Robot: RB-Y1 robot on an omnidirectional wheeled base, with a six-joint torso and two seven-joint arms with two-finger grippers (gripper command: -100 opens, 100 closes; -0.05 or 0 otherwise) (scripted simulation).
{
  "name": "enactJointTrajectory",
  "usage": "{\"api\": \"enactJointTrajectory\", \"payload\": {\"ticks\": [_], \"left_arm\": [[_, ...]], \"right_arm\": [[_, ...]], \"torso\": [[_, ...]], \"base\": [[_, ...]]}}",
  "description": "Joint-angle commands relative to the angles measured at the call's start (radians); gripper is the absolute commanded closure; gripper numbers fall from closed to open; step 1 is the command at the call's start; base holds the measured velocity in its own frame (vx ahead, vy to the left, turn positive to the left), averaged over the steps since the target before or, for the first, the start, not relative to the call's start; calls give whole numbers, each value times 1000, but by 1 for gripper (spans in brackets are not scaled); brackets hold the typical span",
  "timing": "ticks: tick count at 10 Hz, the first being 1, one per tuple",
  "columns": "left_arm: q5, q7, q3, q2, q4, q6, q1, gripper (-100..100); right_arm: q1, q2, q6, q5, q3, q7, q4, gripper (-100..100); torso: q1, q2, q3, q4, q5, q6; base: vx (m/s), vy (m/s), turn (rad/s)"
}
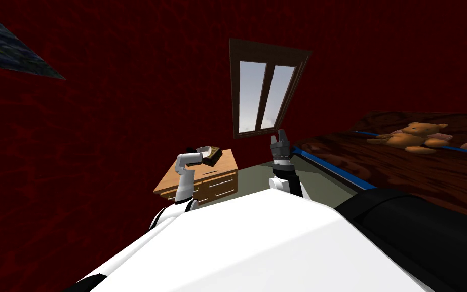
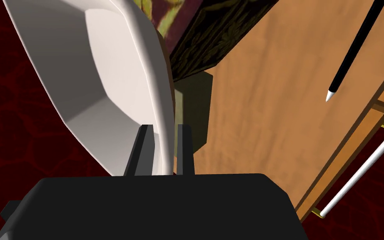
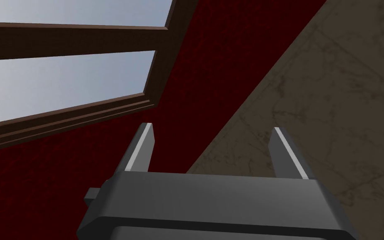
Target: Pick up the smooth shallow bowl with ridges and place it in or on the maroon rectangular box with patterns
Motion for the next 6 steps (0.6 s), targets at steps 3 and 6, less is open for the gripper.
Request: {"api": "enactJointTrajectory", "payload": {"ticks": [3, 6], "left_arm": [[-16, -6, 80, 19, 21, 55, -55, 100], [-23, -6, 98, 22, 19, 72, -69, 100]], "right_arm": [[0, 0, 0, 0, 0, 0, 0, 0], [0, 0, 0, 0, 0, 0, 0, 0]], "torso": [[1, 1, 1, 0, 0, -1], [-1, 0, 0, 0, 0, 0]], "base": [[103, -94, -199], [101, -74, -147]]}}
